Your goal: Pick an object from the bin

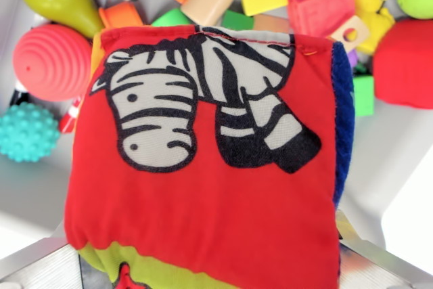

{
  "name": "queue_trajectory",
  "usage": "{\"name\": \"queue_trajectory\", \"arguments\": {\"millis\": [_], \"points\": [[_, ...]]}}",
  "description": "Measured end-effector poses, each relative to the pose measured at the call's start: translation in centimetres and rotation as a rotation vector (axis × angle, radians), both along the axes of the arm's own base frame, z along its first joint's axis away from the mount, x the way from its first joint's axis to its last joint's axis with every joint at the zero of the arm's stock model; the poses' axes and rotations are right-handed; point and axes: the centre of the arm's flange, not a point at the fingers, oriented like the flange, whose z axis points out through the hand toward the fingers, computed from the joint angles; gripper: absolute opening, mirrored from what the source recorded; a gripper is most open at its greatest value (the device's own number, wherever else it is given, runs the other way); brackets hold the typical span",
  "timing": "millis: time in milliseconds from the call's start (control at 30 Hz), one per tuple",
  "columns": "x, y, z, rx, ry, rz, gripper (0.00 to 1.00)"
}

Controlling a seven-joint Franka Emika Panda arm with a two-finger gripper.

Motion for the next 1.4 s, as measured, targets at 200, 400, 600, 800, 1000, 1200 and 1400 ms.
{"name": "queue_trajectory", "arguments": {"millis": [200, 400, 600, 800, 1000, 1200, 1400], "points": [[0.0, 0.0, 1.9, 0.000, 0.000, 0.000, 0.00], [0.0, 0.0, 3.8, 0.000, 0.001, 0.000, 0.00], [0.0, 0.0, 5.1, 0.000, 0.000, -0.001, 0.00], [0.1, 0.0, 5.9, 0.001, 0.000, -0.001, 0.00], [0.0, 0.0, 6.3, 0.000, 0.001, -0.001, 0.00], [0.1, 0.0, 6.3, 0.000, 0.001, -0.001, 0.00], [0.1, 0.0, 6.2, 0.000, 0.002, -0.001, 0.00]]}}
